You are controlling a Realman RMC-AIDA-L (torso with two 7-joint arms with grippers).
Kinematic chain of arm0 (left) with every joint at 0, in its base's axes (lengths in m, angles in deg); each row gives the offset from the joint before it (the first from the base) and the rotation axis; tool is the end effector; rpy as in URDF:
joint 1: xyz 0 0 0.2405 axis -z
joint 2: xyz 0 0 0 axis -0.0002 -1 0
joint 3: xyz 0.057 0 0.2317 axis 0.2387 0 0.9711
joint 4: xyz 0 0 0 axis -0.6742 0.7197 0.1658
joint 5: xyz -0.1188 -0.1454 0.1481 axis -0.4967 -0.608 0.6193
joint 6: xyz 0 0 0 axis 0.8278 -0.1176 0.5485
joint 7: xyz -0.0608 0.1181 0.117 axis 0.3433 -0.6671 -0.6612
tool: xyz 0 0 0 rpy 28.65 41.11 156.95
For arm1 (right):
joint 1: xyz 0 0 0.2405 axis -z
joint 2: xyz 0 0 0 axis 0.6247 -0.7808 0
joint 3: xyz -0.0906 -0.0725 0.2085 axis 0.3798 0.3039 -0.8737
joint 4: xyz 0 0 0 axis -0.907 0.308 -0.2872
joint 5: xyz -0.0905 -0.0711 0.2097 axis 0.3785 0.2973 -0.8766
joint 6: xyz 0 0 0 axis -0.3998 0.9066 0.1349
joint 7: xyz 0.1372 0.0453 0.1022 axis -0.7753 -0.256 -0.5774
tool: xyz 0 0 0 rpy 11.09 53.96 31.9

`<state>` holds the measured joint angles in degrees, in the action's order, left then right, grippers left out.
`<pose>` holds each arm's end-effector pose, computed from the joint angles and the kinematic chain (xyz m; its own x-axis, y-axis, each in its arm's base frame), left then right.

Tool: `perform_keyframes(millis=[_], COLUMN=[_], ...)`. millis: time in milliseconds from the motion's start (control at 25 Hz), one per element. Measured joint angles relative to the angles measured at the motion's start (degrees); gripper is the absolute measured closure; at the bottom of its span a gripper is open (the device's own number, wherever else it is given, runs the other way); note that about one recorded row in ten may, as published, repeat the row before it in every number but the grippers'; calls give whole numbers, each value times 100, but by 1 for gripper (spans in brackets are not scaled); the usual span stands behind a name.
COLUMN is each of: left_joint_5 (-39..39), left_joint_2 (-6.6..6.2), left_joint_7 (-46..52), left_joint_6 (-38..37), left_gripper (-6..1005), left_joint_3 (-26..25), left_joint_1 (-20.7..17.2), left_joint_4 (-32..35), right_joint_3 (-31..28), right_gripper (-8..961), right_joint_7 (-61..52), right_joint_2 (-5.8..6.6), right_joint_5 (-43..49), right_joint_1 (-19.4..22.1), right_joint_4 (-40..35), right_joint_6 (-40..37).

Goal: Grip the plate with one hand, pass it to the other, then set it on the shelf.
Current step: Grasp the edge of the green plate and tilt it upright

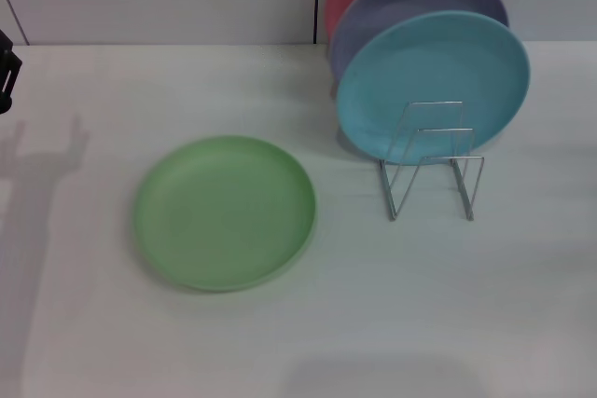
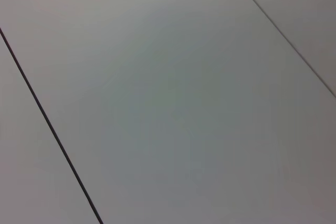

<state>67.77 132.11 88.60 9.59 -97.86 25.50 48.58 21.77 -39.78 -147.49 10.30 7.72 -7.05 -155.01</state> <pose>-0.3237 0.3846 0.0156 0.5569 -0.1849 0.8098 0.8227 -0.0110 -0.5683 0.3891 0.3720 0.1199 0.2953 0.4229 -0.8567 -0.9515 0.2115 -0.2236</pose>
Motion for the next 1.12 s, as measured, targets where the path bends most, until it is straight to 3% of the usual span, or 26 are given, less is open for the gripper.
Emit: perform_keyframes(millis=[480,600,640,680,720,760,800,840,880,920,960,1000,1040,1080,1120], left_joint_5=[14,303,639,639,903,903,995,1072,1072,1141,1141,1212,1439,1439,1809], left_joint_2=[-3,-58,-157,-157,-317,-317,-408,-599,-599,-814,-814,-932,-1106,-1106,-1208], left_joint_7=[3,173,427,427,624,624,700,729,729,721,721,716,710,710,707], left_joint_6=[-12,-8,88,88,382,382,608,1310,1310,2180,2180,2674,3547,3547,4465], left_gripper=[195,197,197,198,198,199,200,200,201,201,202,203,203,204,205], left_joint_3=[44,120,139,139,120,120,98,29,29,-126,-126,-267,-677,-677,-1172], left_joint_1=[-7,-24,-50,-50,-88,-88,-112,-139,-139,-152,-152,-166,-244,-244,-380], left_joint_4=[-2,-28,-144,-144,-400,-400,-561,-974,-974,-1450,-1450,-1721,-2271,-2271,-2881], right_joint_3=[9,9,9,9,9,9,8,8,8,9,9,8,8,8,8], right_gripper=[255,255,255,255,255,255,255,255,255,255,255,255,255,255,255], right_joint_7=[-6,-6,-7,-7,-8,-8,-9,-9,-9,-9,-9,-9,-9,-9,-9], right_joint_2=[0,0,0,0,0,0,0,0,0,-1,0,0,0,0,-1], right_joint_5=[-1,-1,-2,-2,-2,-2,-2,-2,-2,-2,-2,-2,-2,-2,-2], right_joint_1=[0,0,0,0,0,0,0,0,0,1,0,0,-9,-9,-23], right_joint_4=[4,5,5,5,5,5,3,-3,-3,-6,-8,-9,-13,-13,-19], right_joint_6=[-18,-18,-18,-18,-18,-18,-18,-18,-18,-18,-18,-18,-18,-18,-18])
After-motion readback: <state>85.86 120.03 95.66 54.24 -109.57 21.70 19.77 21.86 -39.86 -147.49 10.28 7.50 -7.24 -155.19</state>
